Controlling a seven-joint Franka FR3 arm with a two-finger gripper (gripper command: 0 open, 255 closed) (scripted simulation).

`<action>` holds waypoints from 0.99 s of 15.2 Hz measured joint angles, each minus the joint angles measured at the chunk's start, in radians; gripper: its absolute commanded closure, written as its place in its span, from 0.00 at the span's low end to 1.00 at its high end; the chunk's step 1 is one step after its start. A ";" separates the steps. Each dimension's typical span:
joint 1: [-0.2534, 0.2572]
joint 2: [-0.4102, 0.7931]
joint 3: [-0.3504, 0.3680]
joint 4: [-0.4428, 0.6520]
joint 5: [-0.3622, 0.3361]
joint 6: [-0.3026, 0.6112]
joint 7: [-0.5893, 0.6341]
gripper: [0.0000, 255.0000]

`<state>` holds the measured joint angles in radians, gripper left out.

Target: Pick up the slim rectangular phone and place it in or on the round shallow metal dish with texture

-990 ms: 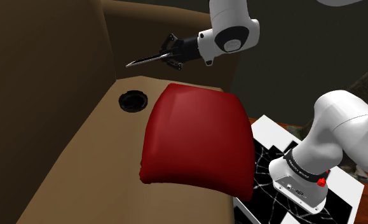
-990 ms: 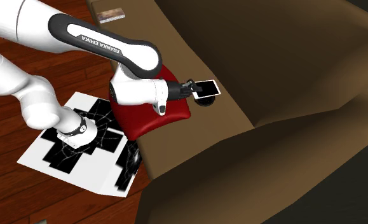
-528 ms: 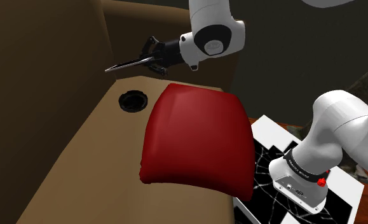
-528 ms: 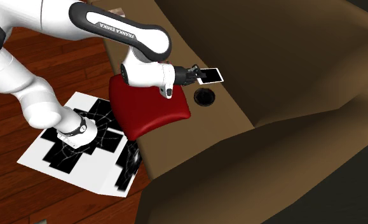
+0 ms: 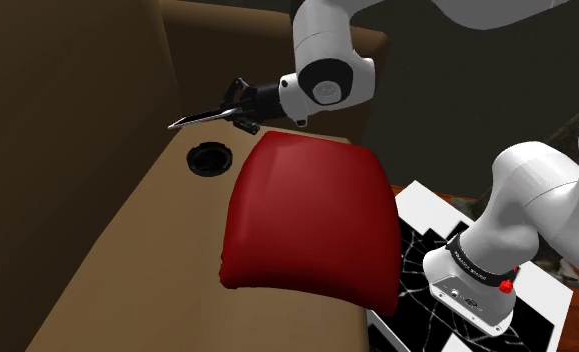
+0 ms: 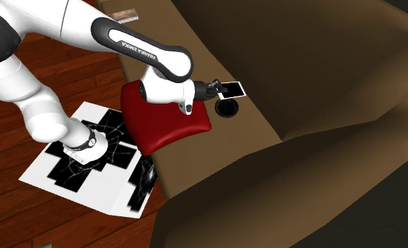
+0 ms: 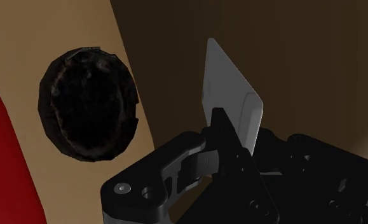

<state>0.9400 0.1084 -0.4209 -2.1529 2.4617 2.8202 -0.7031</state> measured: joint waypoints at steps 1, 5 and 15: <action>-0.001 0.008 -0.002 -0.005 0.013 -0.012 -0.013 1.00; -0.003 0.045 -0.009 -0.017 0.060 -0.058 -0.055 1.00; -0.004 0.068 -0.013 -0.024 0.086 -0.088 -0.077 0.00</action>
<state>0.9357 0.1764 -0.4343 -2.1770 2.5473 2.7323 -0.7805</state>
